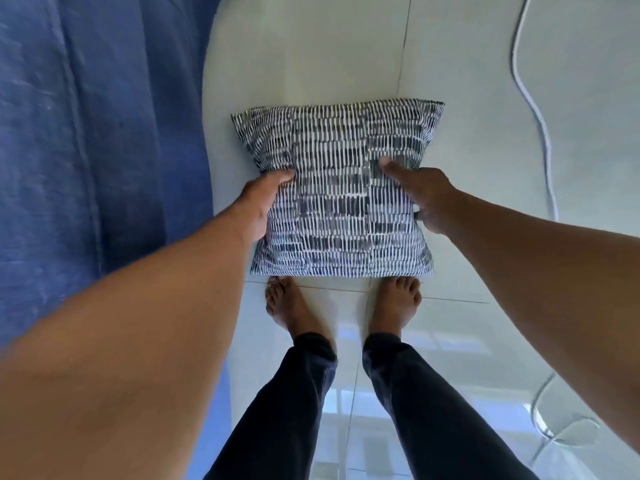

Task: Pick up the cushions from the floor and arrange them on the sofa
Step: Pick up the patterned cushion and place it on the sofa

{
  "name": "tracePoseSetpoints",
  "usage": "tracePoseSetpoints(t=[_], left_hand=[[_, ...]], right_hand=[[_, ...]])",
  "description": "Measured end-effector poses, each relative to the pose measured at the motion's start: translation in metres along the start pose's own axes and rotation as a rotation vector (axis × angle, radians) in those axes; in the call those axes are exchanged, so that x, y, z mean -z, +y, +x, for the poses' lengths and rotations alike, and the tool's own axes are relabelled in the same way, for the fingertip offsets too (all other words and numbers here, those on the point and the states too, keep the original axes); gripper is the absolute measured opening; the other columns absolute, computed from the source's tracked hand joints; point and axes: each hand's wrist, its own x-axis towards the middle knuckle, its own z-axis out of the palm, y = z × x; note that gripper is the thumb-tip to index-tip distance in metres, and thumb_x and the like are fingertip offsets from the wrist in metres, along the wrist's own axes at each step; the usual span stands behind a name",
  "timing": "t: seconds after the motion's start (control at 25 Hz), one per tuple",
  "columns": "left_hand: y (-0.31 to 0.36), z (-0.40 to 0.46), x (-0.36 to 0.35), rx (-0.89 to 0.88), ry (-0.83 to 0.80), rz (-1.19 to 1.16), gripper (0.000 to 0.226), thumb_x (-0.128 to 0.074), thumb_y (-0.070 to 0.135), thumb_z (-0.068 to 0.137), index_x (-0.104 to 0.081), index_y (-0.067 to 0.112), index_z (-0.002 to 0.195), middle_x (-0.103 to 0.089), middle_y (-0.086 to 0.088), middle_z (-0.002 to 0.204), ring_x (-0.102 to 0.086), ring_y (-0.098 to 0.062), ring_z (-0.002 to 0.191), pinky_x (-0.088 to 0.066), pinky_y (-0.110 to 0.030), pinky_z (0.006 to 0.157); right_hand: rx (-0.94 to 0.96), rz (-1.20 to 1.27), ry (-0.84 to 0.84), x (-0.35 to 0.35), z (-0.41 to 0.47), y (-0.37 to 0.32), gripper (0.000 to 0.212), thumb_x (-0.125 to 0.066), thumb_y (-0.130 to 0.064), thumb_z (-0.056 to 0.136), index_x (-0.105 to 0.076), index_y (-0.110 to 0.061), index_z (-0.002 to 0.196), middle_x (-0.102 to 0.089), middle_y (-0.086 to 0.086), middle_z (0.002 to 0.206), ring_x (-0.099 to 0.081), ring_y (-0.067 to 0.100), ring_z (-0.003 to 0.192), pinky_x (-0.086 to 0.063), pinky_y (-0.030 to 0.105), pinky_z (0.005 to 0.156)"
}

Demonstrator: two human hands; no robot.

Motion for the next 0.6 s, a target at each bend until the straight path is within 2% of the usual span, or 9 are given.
tracePoseSetpoints(t=[0.04, 0.08, 0.12, 0.2, 0.24, 0.36, 0.44, 0.52, 0.6], left_hand=[[-0.005, 0.004, 0.000, 0.007, -0.040, -0.023, 0.123, -0.084, 0.064, 0.044, -0.049, 0.022, 0.154, -0.047, -0.008, 0.164, -0.045, -0.033, 0.148, -0.031, -0.057, 0.122], [-0.006, -0.006, -0.001, -0.004, -0.060, -0.042, 0.123, -0.085, 0.063, 0.040, -0.052, 0.021, 0.151, -0.052, -0.008, 0.160, -0.048, -0.033, 0.145, -0.033, -0.057, 0.121], [-0.001, -0.034, -0.004, -0.030, -0.060, -0.049, 0.120, -0.086, 0.061, 0.042, -0.054, 0.019, 0.149, -0.054, -0.008, 0.159, -0.049, -0.034, 0.145, -0.033, -0.057, 0.121], [0.007, -0.090, -0.005, -0.084, -0.036, -0.076, 0.111, -0.088, 0.059, 0.055, -0.053, 0.016, 0.152, -0.051, -0.007, 0.160, -0.045, -0.034, 0.148, -0.030, -0.056, 0.124], [0.009, -0.121, -0.002, -0.103, -0.030, -0.089, 0.108, -0.088, 0.057, 0.061, -0.051, 0.016, 0.153, -0.050, -0.006, 0.161, -0.045, -0.034, 0.149, -0.029, -0.055, 0.125], [0.024, -0.217, 0.017, -0.174, -0.050, -0.130, 0.103, -0.090, 0.057, 0.047, -0.063, 0.019, 0.139, -0.068, -0.004, 0.143, -0.062, -0.031, 0.132, -0.042, -0.057, 0.117], [0.038, -0.285, 0.040, -0.254, -0.040, -0.168, 0.073, -0.092, 0.044, 0.060, -0.071, 0.019, 0.125, -0.077, -0.002, 0.126, -0.070, -0.028, 0.119, -0.050, -0.054, 0.111], [0.049, -0.353, 0.061, -0.335, -0.031, -0.209, 0.043, -0.088, 0.026, 0.079, -0.071, 0.019, 0.118, -0.079, 0.000, 0.118, -0.072, -0.024, 0.113, -0.052, -0.047, 0.109], [0.057, -0.413, 0.085, -0.423, -0.012, -0.262, 0.034, -0.083, 0.017, 0.086, -0.069, 0.019, 0.117, -0.077, 0.004, 0.112, -0.071, -0.020, 0.109, -0.053, -0.038, 0.104]], right_hand=[[0.004, 0.037, -0.006, -0.002, -0.009, -0.003, 0.074, -0.078, -0.059, 0.079, -0.060, -0.006, 0.128, -0.023, -0.003, 0.127, -0.057, 0.020, 0.103, -0.044, 0.041, 0.098], [0.024, 0.070, -0.003, -0.001, -0.021, -0.005, 0.065, -0.078, -0.054, 0.082, -0.063, -0.008, 0.125, -0.037, 0.001, 0.085, -0.057, 0.015, 0.095, -0.041, 0.036, 0.096], [0.050, 0.102, -0.001, 0.005, -0.037, -0.009, 0.049, -0.078, -0.050, 0.084, -0.068, -0.012, 0.115, -0.063, -0.003, 0.090, -0.056, 0.010, 0.084, -0.039, 0.032, 0.093], [0.110, 0.147, 0.032, 0.023, -0.079, -0.021, 0.023, -0.079, -0.044, 0.085, -0.070, -0.023, 0.089, -0.063, -0.009, 0.081, -0.055, 0.007, 0.073, -0.039, 0.029, 0.087], [0.137, 0.153, 0.045, 0.037, -0.103, -0.028, 0.021, -0.081, -0.044, 0.084, -0.073, -0.025, 0.087, -0.067, -0.008, 0.084, -0.059, 0.011, 0.076, -0.041, 0.030, 0.087], [0.198, 0.157, 0.063, 0.076, -0.188, -0.064, 0.039, -0.083, -0.040, 0.083, -0.075, -0.017, 0.114, -0.070, -0.008, 0.095, -0.064, 0.012, 0.089, -0.041, 0.031, 0.090], [0.249, 0.178, 0.059, 0.095, -0.250, -0.091, 0.043, -0.083, -0.037, 0.084, -0.072, -0.016, 0.120, -0.068, -0.014, 0.095, -0.064, 0.014, 0.094, -0.041, 0.030, 0.091], [0.301, 0.175, 0.038, 0.107, -0.307, -0.117, 0.048, -0.082, -0.038, 0.084, -0.072, -0.017, 0.126, -0.070, -0.011, 0.102, -0.062, 0.019, 0.104, -0.041, 0.032, 0.094], [0.366, 0.146, 0.020, 0.111, -0.365, -0.146, 0.051, -0.082, -0.040, 0.084, -0.071, -0.017, 0.128, -0.070, -0.003, 0.111, -0.060, 0.021, 0.109, -0.041, 0.034, 0.095]])
